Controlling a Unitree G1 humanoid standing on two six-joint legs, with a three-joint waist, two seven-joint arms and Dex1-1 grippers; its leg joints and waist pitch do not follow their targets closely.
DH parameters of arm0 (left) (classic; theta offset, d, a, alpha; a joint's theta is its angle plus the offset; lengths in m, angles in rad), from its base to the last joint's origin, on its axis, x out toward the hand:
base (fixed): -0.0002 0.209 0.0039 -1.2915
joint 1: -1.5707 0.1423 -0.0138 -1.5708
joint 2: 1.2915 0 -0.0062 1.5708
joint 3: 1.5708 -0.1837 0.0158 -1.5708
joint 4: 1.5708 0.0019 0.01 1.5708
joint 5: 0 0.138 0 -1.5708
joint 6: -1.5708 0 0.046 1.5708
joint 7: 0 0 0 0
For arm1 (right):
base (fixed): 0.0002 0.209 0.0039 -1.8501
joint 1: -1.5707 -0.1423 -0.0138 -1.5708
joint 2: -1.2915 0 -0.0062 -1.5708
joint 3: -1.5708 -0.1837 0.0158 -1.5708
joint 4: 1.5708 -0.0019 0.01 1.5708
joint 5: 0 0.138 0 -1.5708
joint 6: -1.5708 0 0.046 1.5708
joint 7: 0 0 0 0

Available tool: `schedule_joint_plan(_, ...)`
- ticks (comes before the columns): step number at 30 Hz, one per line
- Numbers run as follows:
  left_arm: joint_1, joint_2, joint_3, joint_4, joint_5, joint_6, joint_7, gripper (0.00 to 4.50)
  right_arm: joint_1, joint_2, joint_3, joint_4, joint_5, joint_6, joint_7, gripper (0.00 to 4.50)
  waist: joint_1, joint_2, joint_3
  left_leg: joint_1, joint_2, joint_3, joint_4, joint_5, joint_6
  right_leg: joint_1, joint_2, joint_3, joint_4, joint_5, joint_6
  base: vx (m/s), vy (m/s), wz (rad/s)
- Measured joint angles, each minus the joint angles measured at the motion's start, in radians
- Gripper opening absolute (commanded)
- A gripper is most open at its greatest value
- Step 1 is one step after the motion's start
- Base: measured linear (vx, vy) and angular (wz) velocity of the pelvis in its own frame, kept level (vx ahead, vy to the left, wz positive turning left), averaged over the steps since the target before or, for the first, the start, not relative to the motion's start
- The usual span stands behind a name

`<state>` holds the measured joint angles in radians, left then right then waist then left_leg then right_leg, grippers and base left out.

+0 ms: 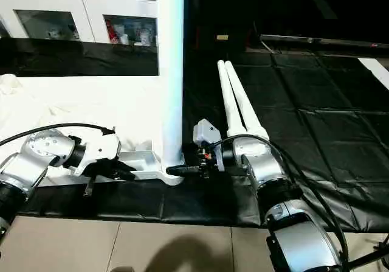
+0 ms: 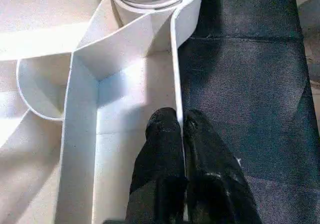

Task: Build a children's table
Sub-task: Rotate leg to tighten

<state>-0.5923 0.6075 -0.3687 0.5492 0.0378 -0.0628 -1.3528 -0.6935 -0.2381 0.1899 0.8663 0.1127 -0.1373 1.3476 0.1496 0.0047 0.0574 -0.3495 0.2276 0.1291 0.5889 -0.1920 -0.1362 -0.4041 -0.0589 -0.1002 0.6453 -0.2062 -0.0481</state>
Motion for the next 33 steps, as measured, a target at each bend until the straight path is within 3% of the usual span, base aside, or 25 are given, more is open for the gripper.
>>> schedule_joint_plan(12,-0.007,-0.002,-0.001,0.021,0.0,-0.012,-0.008,0.0,-0.009,0.004,0.0,0.021,0.0,-0.004,0.005,2.64,-0.001,0.001,-0.001,0.001,0.0,0.0,0.0,0.0,0.0,0.0,0.0,0.0,0.0,0.0,0.0,0.0,0.0,0.0)
schedule_joint_plan(13,-0.008,-0.002,-0.001,0.023,0.0,-0.013,-0.008,0.0,-0.013,0.004,0.001,0.022,-0.001,0.01,0.006,3.2,-0.001,0.001,-0.001,0.001,0.0,0.0,0.0,0.0,0.0,0.0,0.0,0.0,0.0,0.0,0.0,0.0,0.0,0.0)
schedule_joint_plan(19,-0.008,-0.002,0.0,0.026,0.001,-0.02,-0.008,0.0,-0.014,0.021,-0.004,0.05,-0.001,0.024,0.001,3.77,-0.002,0.001,-0.002,0.001,0.0,0.0,0.0,0.0,0.0,0.0,0.0,0.0,0.0,0.0,0.0,0.0,0.0,0.0)
schedule_joint_plan(28,-0.008,-0.002,-0.001,0.027,0.002,-0.025,-0.008,0.0,-0.015,0.034,-0.008,0.05,0.005,0.048,-0.009,3.77,-0.002,0.002,-0.002,0.001,0.0,0.0,0.0,0.0,0.0,0.0,0.0,0.0,0.0,0.0,0.0,0.0,0.0,0.0)
schedule_joint_plan(33,-0.008,-0.002,-0.001,0.029,0.002,-0.029,-0.008,0.0,-0.015,0.04,-0.022,0.057,0.011,0.05,-0.006,3.39,-0.002,0.002,-0.002,0.001,0.0,0.0,0.0,0.0,0.0,0.0,0.0,0.0,0.0,0.0,0.0,0.0,0.0,0.0)
